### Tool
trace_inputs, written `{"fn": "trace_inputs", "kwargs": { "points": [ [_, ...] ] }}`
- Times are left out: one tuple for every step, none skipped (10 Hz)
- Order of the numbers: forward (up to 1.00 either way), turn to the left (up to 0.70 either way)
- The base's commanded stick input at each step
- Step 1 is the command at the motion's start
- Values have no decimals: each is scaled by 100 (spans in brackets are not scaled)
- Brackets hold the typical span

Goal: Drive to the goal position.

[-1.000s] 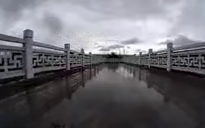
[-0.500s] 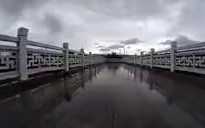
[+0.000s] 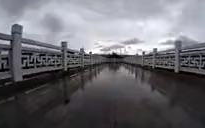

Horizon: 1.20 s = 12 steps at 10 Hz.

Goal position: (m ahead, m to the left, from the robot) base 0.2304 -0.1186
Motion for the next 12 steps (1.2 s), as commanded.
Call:
{"fn": "trace_inputs", "kwargs": {
  "points": [
    [45,0],
    [45,0],
    [45,0],
    [45,0],
    [45,0],
    [45,0],
    [45,0],
    [45,0],
    [45,0],
    [45,0],
    [45,0],
    [45,0]
  ]
}}
